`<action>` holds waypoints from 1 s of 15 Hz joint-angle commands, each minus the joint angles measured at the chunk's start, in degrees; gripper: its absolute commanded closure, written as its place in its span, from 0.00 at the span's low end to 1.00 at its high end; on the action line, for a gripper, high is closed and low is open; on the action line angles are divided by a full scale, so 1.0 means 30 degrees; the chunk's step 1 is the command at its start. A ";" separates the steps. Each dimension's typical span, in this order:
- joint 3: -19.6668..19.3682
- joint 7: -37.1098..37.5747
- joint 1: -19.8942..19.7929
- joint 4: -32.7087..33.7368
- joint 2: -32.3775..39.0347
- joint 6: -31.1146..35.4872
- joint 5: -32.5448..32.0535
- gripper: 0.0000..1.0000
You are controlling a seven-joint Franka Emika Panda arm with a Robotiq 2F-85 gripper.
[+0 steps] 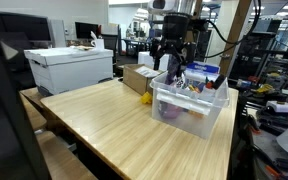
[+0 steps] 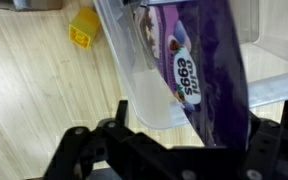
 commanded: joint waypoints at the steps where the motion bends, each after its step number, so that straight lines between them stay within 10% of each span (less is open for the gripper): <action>1: 0.0211 0.0768 0.0034 -0.0429 -0.0565 0.0589 -0.0977 0.00; 15: 0.0627 0.1497 0.0141 -0.0120 -0.0676 -0.1053 -0.2423 0.00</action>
